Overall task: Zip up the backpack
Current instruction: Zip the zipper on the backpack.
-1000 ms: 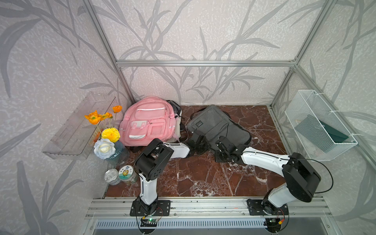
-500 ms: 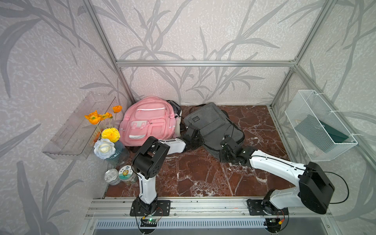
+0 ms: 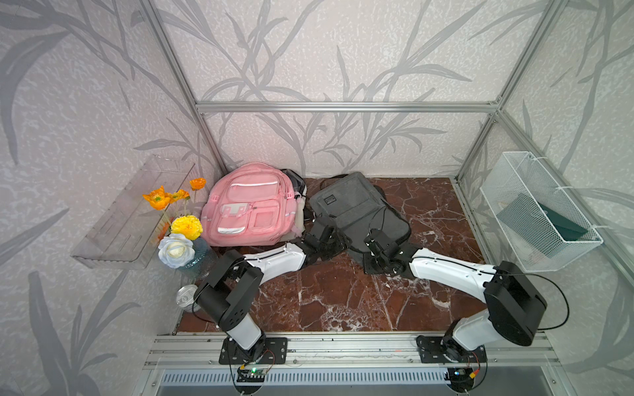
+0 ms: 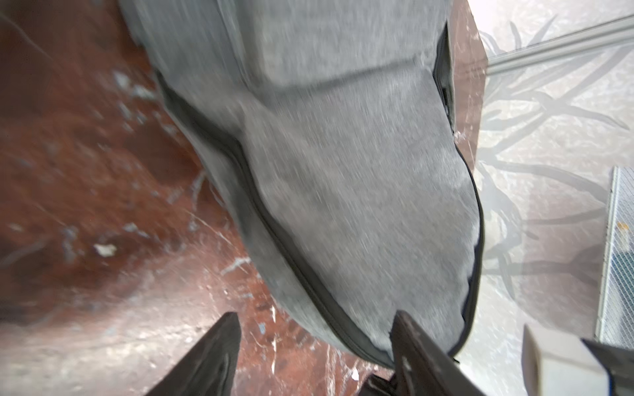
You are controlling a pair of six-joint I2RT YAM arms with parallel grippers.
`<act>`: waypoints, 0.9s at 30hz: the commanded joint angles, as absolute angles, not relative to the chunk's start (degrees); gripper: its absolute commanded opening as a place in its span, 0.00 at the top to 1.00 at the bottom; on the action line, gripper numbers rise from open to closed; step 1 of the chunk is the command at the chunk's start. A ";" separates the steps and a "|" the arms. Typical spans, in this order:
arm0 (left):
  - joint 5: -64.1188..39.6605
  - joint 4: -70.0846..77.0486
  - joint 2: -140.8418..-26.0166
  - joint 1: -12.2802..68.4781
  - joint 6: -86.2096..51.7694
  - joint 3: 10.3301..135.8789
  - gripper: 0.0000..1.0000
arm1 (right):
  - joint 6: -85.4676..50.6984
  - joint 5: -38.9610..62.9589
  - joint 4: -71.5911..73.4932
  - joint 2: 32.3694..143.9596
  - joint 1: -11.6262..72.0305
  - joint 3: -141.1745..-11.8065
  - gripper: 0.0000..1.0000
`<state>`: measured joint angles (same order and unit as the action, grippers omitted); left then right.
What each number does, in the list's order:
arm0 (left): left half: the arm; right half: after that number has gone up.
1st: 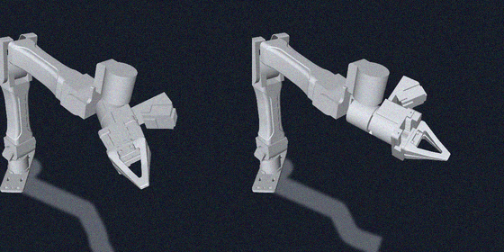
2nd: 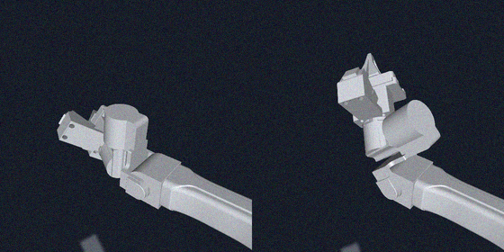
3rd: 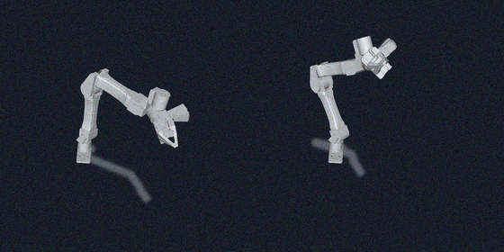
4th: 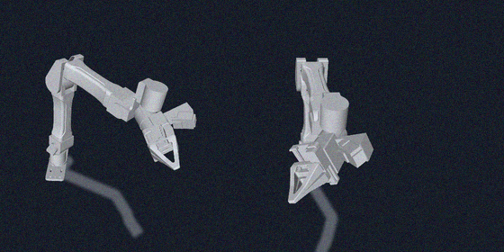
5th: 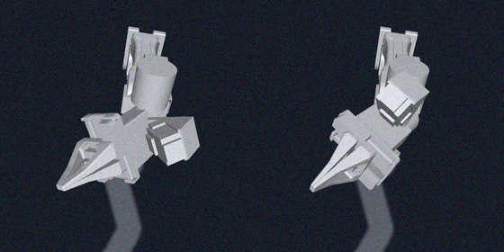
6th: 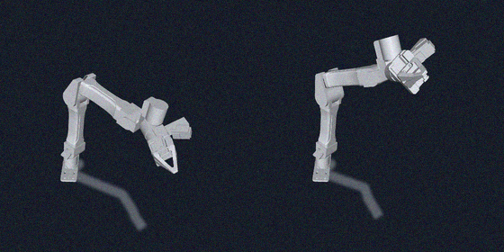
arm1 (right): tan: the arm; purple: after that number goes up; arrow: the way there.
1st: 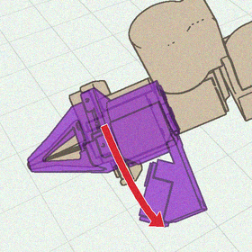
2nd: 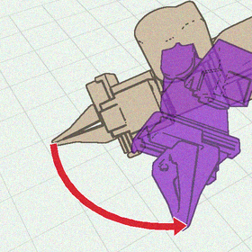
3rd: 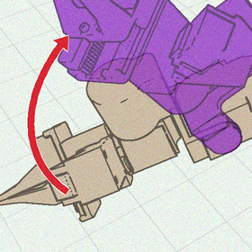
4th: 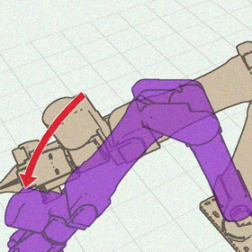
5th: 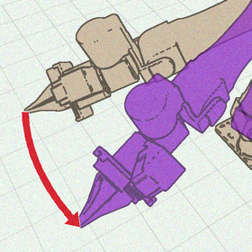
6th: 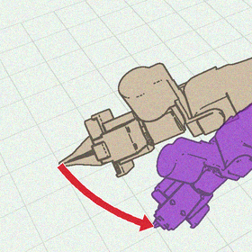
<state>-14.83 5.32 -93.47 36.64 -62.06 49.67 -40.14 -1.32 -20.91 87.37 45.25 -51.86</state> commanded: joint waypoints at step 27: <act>-14.73 -0.27 -101.27 35.30 -54.82 59.33 0.99 | -40.20 -7.21 -30.01 75.08 34.82 -44.56 1.00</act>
